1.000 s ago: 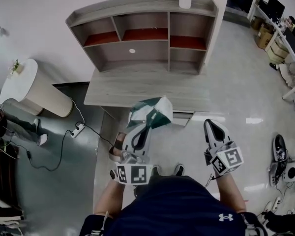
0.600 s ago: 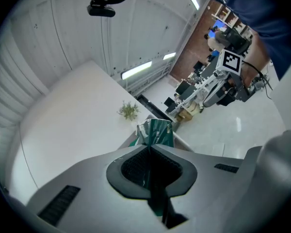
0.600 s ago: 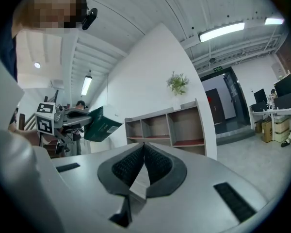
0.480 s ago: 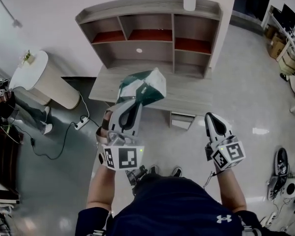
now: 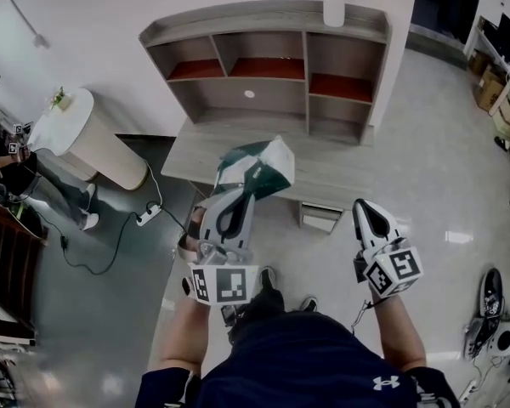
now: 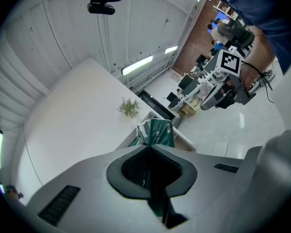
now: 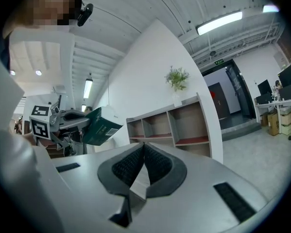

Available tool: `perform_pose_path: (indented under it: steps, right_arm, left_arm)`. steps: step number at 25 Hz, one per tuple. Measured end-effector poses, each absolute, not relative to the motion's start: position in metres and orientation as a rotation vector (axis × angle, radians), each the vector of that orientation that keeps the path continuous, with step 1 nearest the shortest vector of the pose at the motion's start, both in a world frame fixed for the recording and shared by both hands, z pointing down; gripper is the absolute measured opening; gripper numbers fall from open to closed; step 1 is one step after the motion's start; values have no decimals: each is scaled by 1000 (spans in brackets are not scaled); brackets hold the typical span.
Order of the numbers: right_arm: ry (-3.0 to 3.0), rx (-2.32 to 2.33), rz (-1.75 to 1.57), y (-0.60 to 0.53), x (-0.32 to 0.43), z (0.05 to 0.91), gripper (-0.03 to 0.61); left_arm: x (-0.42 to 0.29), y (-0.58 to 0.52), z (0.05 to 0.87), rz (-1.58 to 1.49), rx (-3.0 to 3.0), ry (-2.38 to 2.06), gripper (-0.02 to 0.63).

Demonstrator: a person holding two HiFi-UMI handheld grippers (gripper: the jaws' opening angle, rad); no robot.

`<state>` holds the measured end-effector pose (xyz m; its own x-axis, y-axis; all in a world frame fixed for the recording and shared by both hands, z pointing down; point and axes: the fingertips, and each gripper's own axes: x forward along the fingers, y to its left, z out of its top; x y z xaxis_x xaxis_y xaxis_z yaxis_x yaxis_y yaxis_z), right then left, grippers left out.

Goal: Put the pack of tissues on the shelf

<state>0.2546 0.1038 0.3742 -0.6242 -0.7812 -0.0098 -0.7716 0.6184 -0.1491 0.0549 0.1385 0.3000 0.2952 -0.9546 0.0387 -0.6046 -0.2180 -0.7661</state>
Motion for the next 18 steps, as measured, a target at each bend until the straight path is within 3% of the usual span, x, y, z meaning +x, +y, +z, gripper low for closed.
perform_pose_path:
  steps: [18]
  right_arm:
    - [2690, -1577, -262, 22, 186, 394, 12]
  left_arm:
    - [-35, 49, 337, -655, -2040, 1296, 23]
